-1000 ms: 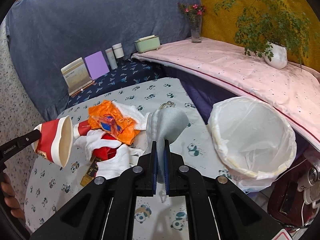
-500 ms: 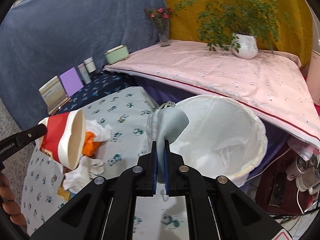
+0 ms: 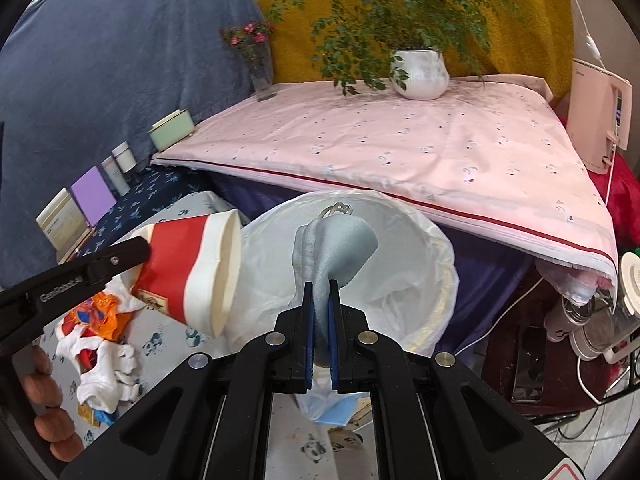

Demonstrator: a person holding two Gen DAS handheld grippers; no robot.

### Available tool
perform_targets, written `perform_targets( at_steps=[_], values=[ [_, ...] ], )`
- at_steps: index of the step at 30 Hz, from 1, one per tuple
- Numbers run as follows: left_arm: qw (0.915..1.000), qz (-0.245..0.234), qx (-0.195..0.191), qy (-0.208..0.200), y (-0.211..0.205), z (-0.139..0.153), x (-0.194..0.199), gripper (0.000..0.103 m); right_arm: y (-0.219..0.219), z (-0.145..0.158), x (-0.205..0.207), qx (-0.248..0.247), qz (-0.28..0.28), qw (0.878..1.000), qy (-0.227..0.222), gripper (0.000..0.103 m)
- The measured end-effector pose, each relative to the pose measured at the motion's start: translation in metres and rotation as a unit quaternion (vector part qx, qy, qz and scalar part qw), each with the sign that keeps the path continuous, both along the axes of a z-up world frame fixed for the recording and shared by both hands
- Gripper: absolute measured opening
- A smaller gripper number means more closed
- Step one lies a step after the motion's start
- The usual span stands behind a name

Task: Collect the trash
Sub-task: 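Drop the paper cup into the bin with the left gripper while the right drops the grey mask, then return both grippers to the pile and close the right gripper on a white glove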

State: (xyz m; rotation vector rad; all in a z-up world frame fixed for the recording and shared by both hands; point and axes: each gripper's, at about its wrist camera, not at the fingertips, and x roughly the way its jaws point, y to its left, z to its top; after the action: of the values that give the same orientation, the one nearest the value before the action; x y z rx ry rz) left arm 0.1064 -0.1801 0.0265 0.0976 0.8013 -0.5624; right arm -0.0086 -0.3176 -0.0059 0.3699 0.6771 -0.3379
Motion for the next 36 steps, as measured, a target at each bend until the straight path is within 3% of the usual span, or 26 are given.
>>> perform_targets(
  at_steps=[5, 8, 25, 29, 32, 36],
  values=[
    [0.9997, -0.013, -0.011, 0.016, -0.023, -0.007, 0.011, 0.017, -0.015, -0.004, 0.000, 0.003, -0.014, 1.000, 0.003, 0.006],
    [0.9998, -0.005, -0.009, 0.014, -0.026, -0.009, 0.013, 0.042, -0.021, -0.006, 0.001, 0.004, -0.019, 1.000, 0.003, 0.006],
    [0.9992, 0.038, 0.007, 0.003, 0.011, -0.010, 0.012, 0.059, -0.028, -0.009, 0.026, 0.000, -0.019, 1.000, 0.003, 0.008],
    [0.9986, 0.051, 0.014, 0.002, 0.022, -0.013, 0.011, 0.064, -0.027, -0.007, 0.034, -0.007, -0.022, 1.000, 0.001, 0.015],
    [0.9973, 0.070, 0.021, -0.007, 0.032, -0.012, 0.009, 0.078, -0.022, -0.001, 0.036, -0.019, -0.023, 1.000, -0.006, 0.028],
    [0.9960, 0.087, 0.018, -0.006, 0.048, -0.010, 0.008, 0.082, -0.011, 0.010, 0.035, -0.028, -0.016, 0.999, -0.016, 0.043]
  ],
)
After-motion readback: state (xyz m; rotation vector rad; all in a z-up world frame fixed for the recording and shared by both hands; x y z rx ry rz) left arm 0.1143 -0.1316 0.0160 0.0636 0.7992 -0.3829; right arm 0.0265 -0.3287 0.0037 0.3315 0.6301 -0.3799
